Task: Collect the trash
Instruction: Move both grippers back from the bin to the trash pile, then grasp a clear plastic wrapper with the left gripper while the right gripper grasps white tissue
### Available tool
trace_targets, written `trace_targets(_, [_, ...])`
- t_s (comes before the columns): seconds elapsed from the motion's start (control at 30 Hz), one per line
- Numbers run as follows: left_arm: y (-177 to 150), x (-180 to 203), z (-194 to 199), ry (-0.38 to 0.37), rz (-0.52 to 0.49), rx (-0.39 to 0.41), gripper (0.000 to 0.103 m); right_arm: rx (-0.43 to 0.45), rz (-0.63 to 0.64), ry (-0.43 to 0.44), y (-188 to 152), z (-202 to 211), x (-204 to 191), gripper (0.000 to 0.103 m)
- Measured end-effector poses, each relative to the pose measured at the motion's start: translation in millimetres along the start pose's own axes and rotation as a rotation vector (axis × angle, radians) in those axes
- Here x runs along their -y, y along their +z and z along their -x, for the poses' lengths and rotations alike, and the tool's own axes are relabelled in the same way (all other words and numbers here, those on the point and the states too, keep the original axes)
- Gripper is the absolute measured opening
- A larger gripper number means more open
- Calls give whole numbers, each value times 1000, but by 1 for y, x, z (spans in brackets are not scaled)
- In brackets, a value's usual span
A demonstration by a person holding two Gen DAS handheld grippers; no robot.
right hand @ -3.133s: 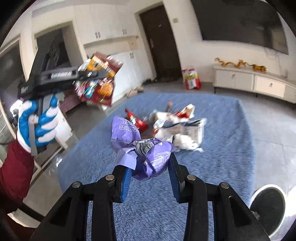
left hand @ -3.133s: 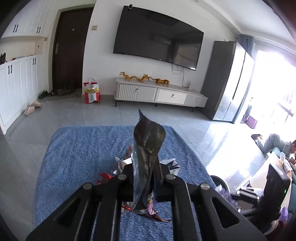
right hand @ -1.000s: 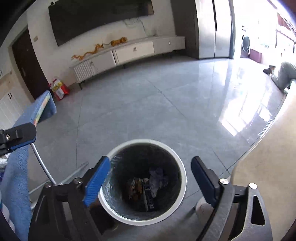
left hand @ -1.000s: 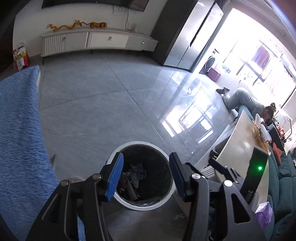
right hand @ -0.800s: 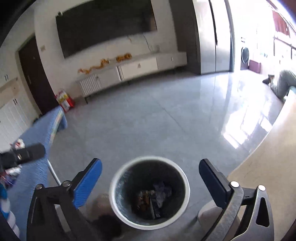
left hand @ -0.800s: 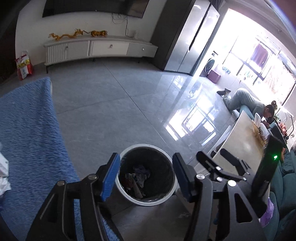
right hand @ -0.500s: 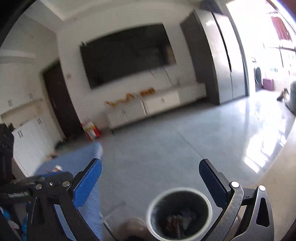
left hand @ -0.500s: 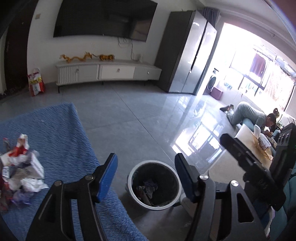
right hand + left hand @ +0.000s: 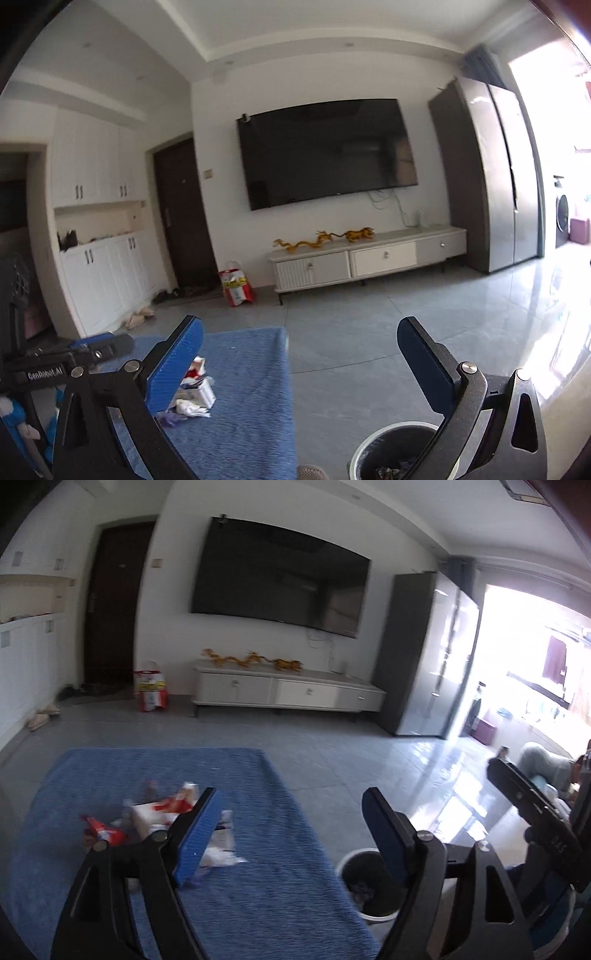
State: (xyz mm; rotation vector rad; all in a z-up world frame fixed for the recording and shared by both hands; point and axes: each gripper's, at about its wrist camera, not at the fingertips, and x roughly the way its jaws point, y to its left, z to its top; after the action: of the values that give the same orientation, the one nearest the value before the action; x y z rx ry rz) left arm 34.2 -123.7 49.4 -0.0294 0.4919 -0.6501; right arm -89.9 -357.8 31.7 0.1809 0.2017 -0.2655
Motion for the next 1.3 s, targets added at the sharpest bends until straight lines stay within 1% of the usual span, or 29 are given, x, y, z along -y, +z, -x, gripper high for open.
trace_targets(0.13, [-11, -47, 15, 105, 47, 11, 78, -40, 42, 43, -8, -10, -31, 103])
trace_targets(0.2, [-18, -72, 22, 173, 63, 16, 78, -73, 69, 57, -16, -18, -50, 103])
trace_targets(0.23, [-22, -86, 26, 224, 68, 17, 78, -93, 84, 58, -21, -24, -61, 103])
trace_targets(0.33, [-35, -121, 32, 315, 96, 12, 78, -147, 105, 60, -32, -41, -82, 103])
trace_targets(0.53, [-60, -179, 35, 403, 168, -22, 78, -247, 140, 89, -61, -74, -122, 103])
trace_targets(0.67, [-73, -202, 37, 430, 203, -33, 78, -282, 162, 95, -71, -84, -139, 103])
trace_targets(0.9, [-93, -230, 27, 432, 246, -71, 78, -307, 197, 73, -76, -100, -153, 103])
trace_targets(1.07, [-101, -239, 16, 435, 267, -107, 78, -331, 191, 65, -83, -111, -155, 103])
trace_targets(1.3, [-110, -242, 3, 434, 263, -149, 78, -364, 176, 70, -92, -121, -151, 103])
